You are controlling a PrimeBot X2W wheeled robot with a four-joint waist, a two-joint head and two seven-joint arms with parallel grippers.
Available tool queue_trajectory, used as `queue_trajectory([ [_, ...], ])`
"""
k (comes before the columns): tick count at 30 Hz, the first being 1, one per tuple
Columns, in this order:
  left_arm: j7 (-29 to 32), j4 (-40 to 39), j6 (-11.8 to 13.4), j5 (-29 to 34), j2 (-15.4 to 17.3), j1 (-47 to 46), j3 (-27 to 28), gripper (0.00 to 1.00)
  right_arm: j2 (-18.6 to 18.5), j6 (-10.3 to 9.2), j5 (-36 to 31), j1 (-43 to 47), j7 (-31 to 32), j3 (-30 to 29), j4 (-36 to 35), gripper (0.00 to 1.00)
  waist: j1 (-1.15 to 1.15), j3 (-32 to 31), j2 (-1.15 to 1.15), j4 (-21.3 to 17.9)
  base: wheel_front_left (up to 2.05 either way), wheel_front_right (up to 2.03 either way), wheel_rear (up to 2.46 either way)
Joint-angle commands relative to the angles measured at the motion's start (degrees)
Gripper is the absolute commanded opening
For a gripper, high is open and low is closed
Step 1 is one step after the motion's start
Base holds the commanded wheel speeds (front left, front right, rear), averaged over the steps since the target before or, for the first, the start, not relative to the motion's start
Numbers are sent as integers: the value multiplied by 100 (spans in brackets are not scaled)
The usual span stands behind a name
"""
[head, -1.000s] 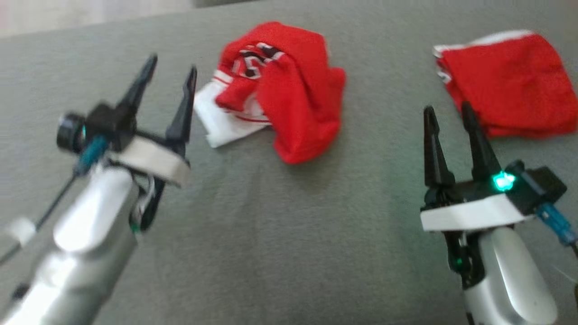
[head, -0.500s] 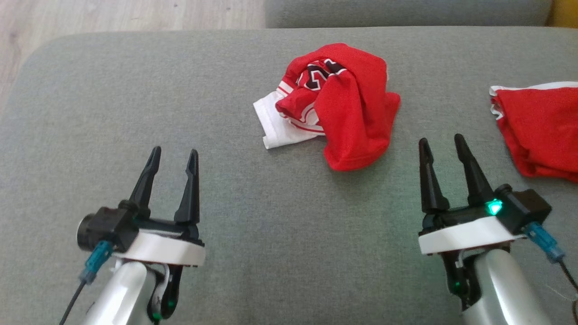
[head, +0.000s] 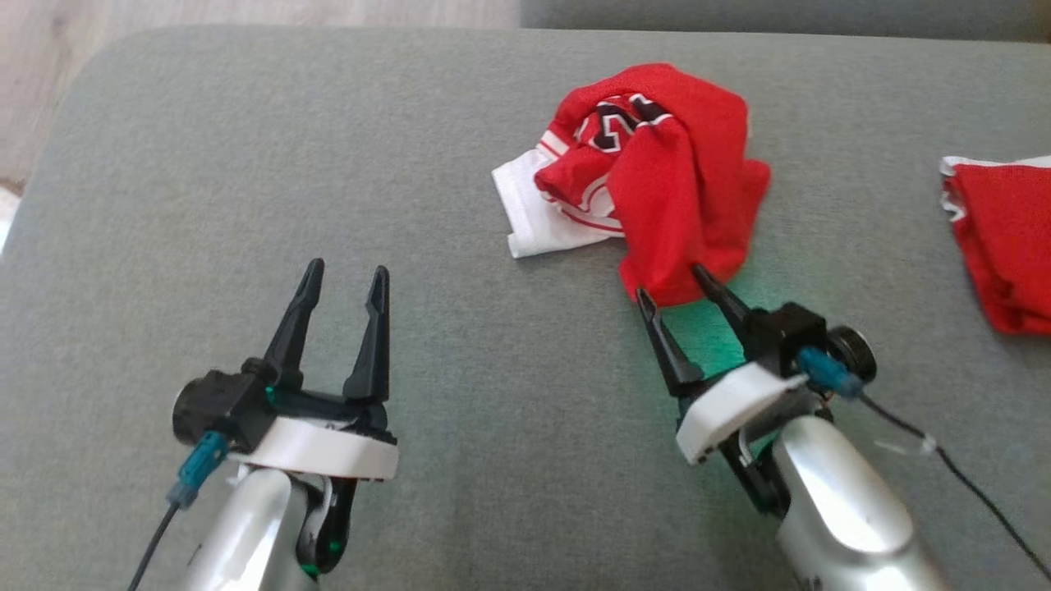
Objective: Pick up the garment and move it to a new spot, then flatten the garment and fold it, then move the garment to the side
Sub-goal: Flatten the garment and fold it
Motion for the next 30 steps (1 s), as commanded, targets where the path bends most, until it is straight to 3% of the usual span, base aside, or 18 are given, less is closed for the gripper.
queue_trajectory([
  [1,-45,-104,-64,77,0,-258,314,100,3,21,-74,-267,60,115,74,100,0,55,0,95,0,0,0],
  [7,-45,6,-227,239,-175,-284,473,100,3,21,-343,-731,139,-123,941,100,0,97,0,279,0,0,0],
  [8,-45,21,-247,260,-190,-276,501,100,3,21,-355,-787,101,-179,1039,36,0,93,0,290,0,0,0],
  [9,-46,36,-266,281,-202,-265,530,100,3,21,-360,-831,35,-232,1113,0,0,86,0,294,0,0,0],
  [14,-46,96,-325,387,-237,-175,693,100,3,21,-459,-903,-202,-602,1354,0,0,11,0,154,0,0,0],
  [17,-46,104,-359,436,-277,-144,746,100,-37,21,-715,-845,-276,-1120,1409,0,0,-60,0,14,0,0,0],
  [25,-46,87,-420,555,-376,-98,805,100,-622,21,-1041,-688,-133,-2325,1122,0,0,-199,0,-341,0,0,0],
  [29,-46,87,-439,594,-413,-94,822,100,-674,21,-1145,-716,52,-2686,1011,0,0,-218,0,-416,0,0,0],
  [30,-46,89,-443,601,-417,-92,830,100,-640,21,-1192,-735,51,-2772,968,82,0,-219,0,-428,0,0,0],
])
